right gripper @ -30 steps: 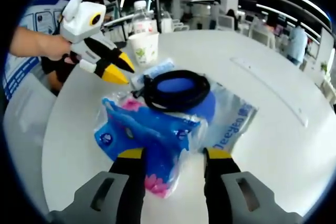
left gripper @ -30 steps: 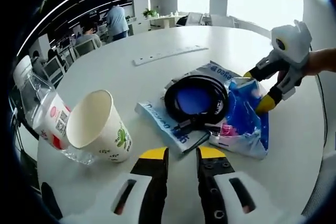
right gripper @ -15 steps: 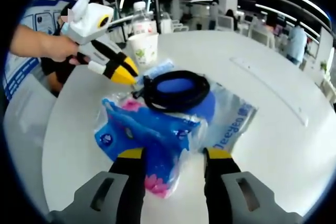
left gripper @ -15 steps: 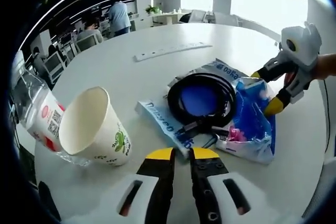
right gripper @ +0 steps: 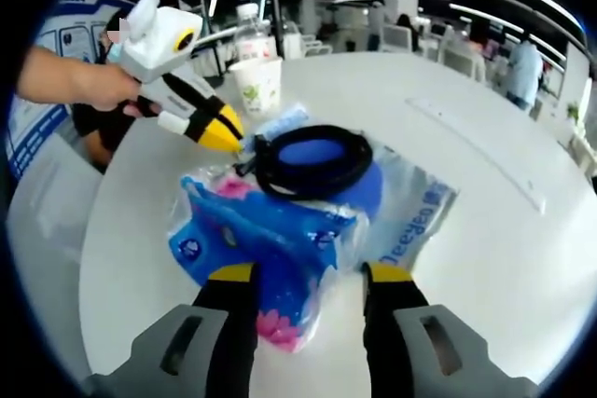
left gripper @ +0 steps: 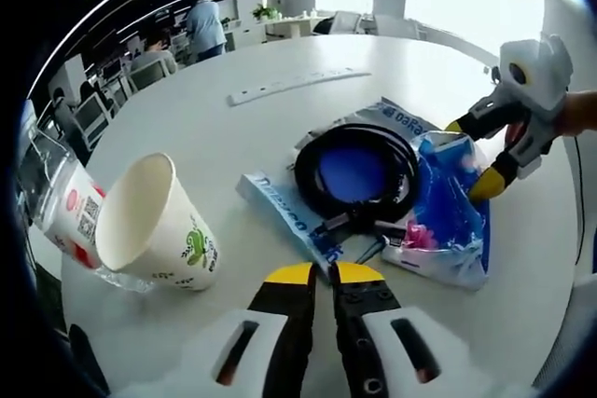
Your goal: Arrange the tabletop items into an orderly group along one side of the table until the central work area is clear of visible clutter.
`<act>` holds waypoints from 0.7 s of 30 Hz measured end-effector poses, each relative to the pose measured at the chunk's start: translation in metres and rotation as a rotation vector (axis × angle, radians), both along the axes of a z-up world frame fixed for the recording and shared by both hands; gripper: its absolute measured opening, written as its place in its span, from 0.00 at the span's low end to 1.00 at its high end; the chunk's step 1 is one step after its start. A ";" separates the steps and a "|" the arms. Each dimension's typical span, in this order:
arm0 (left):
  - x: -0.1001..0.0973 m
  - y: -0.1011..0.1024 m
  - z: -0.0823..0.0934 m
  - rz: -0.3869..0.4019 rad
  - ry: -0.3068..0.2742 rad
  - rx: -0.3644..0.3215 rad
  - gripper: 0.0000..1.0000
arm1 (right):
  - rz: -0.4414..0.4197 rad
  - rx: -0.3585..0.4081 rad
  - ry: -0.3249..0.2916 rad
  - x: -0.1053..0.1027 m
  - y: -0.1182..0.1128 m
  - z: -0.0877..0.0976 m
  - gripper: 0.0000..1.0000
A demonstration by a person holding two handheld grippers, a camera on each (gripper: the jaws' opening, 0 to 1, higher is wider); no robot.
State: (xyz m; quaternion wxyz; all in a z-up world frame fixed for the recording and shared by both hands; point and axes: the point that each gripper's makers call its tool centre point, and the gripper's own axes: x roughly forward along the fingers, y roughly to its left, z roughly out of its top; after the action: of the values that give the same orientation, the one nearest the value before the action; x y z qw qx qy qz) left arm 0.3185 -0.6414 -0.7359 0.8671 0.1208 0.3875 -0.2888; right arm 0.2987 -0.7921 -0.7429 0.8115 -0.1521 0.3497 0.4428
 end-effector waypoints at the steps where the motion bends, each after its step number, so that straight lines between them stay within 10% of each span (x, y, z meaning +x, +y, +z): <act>1: -0.001 0.000 0.000 0.002 0.004 -0.003 0.05 | -0.002 0.000 0.001 -0.001 0.000 0.000 0.41; 21: -0.031 -0.019 0.000 -0.043 0.021 -0.012 0.05 | -0.004 -0.033 0.015 -0.030 -0.017 0.000 0.43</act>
State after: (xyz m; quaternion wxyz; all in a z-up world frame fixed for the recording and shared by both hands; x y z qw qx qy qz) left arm 0.2877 -0.6608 -0.7358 0.8572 0.1210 0.3923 -0.3110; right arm 0.2688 -0.8087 -0.7432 0.8071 -0.1615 0.3632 0.4366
